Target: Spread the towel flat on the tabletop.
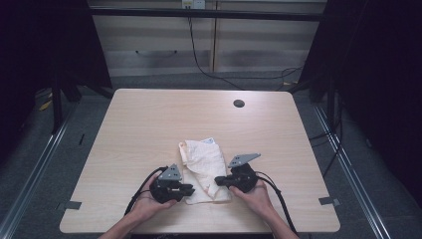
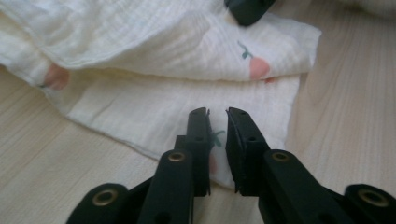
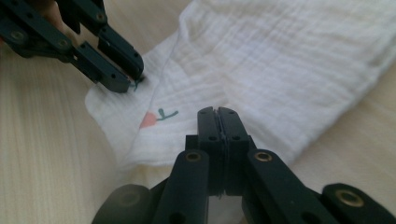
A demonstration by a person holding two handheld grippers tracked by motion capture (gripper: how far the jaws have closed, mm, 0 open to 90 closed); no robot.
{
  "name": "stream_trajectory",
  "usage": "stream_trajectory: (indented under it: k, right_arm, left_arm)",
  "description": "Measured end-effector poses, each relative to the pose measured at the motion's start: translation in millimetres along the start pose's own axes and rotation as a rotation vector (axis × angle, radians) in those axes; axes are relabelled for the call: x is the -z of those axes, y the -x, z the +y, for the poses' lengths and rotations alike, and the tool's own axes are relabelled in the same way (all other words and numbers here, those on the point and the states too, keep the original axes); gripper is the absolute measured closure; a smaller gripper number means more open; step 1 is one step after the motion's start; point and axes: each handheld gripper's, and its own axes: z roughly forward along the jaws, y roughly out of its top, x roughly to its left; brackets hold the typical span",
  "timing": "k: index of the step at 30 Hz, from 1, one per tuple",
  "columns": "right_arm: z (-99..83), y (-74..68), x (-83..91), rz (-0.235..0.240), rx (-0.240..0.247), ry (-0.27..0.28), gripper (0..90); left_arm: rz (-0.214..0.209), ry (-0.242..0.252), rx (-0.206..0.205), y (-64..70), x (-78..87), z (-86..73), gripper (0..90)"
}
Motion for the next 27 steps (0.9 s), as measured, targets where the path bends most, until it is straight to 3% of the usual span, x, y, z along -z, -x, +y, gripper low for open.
stream_trajectory:
  k: [6,9,11,16,23,25,27]
  right_arm:
    - [2.5,9.9,31.3,-0.048,-0.036,0.105,89.1]
    - [-0.8,15.0,42.9,-0.068,-0.049,0.132,89.1]
    - [-3.6,18.0,48.9,-0.084,-0.061,0.14,89.1]
    - [-8.5,25.6,62.6,-0.122,-0.077,0.157,89.1]
    - [-14.5,29.7,65.4,-0.154,-0.084,0.137,89.1]
    - [-14.9,30.1,65.0,-0.155,-0.084,0.135,89.1]
    - [-15.1,30.3,64.6,-0.157,-0.089,0.133,89.1]
  left_arm:
    - [0.028,-0.002,-0.012,-4.8,3.0,-1.5,83.4]
    - [0.043,0.008,0.004,-11.3,5.7,-3.5,83.4]
    - [0.084,-0.014,-0.031,-15.5,9.7,-3.3,83.4]
    - [0.113,-0.003,0.0,-31.4,16.7,-7.5,83.3]
    - [0.082,0.014,0.037,-39.7,25.3,-14.0,77.1]
    - [0.061,0.022,0.045,-39.7,27.5,-15.0,74.2]
    - [0.018,0.041,0.023,-35.7,38.6,-17.2,71.9]
